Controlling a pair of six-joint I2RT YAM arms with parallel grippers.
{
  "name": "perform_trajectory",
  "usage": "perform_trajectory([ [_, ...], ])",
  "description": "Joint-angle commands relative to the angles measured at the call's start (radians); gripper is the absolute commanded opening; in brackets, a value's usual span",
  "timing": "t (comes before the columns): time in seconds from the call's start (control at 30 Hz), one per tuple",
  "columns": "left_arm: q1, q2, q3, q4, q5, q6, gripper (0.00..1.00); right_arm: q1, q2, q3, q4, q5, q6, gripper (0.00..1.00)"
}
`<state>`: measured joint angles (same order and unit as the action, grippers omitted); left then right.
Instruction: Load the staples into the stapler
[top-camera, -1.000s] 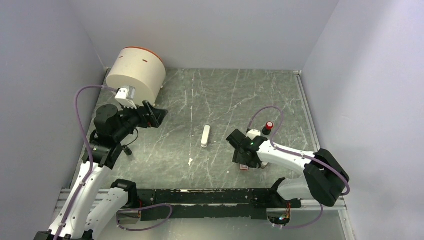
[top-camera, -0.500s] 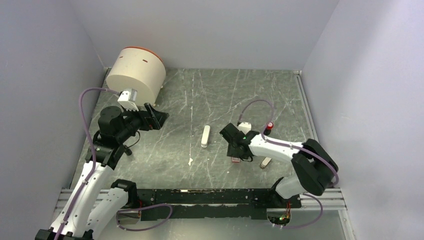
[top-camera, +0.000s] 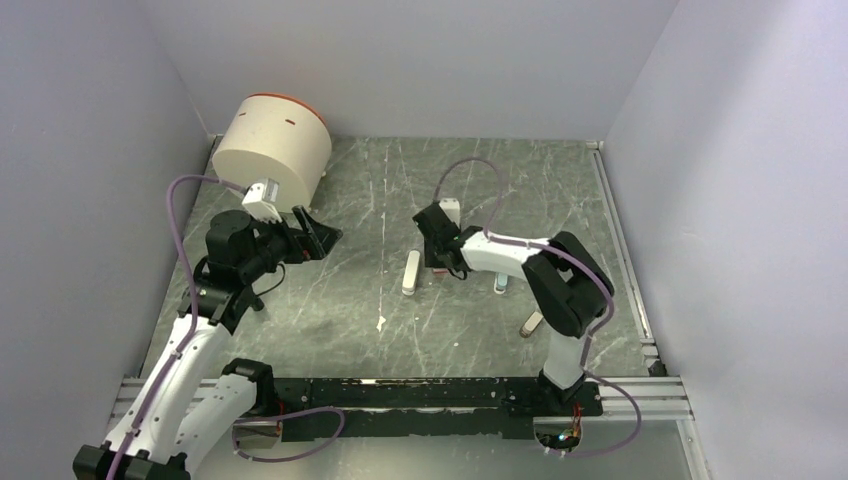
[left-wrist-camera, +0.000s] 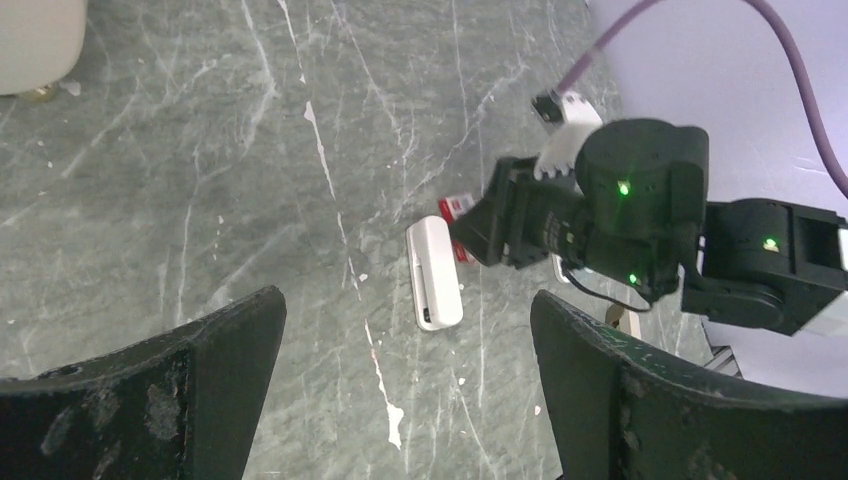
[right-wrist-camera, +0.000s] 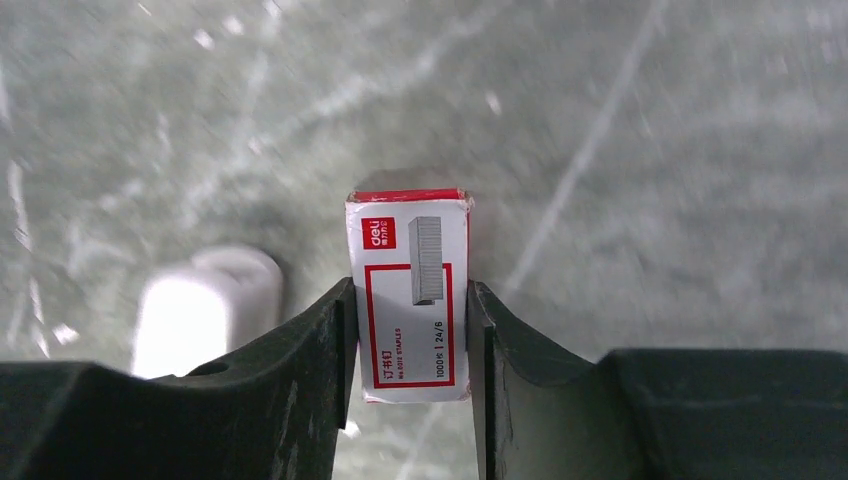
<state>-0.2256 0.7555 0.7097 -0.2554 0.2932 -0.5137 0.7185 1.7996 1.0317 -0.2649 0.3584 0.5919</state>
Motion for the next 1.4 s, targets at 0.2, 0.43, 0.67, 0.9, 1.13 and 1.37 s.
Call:
perform_trajectory([
  [0.2, 0.009, 0.119, 0.025, -0.018, 0.099, -0.052, 0.97, -0.079, 0.233, 0.247, 0.154, -0.22, -0.449, 0.4],
  [0.43, 0.009, 0.177, 0.026, 0.0, 0.075, -0.109, 0.97, -0.108, 0.305, 0.35, 0.171, -0.378, -0.703, 0.43],
  [0.67, 0.009, 0.263, 0.037, 0.065, 0.098, -0.15, 0.97, -0.125, 0.344, 0.422, 0.066, -0.453, -0.893, 0.64],
  [0.9, 0.009, 0.308, 0.037, 0.099, 0.089, -0.18, 0.97, -0.14, 0.352, 0.449, 0.021, -0.528, -0.891, 0.7],
  [1.13, 0.009, 0.309, -0.012, 0.123, 0.104, -0.207, 0.97, -0.137, 0.336, 0.455, 0.03, -0.521, -0.777, 0.69],
  [1.37, 0.009, 0.309, -0.018, 0.12, 0.101, -0.202, 0.97, -0.138, 0.331, 0.462, 0.003, -0.445, -0.734, 0.74],
])
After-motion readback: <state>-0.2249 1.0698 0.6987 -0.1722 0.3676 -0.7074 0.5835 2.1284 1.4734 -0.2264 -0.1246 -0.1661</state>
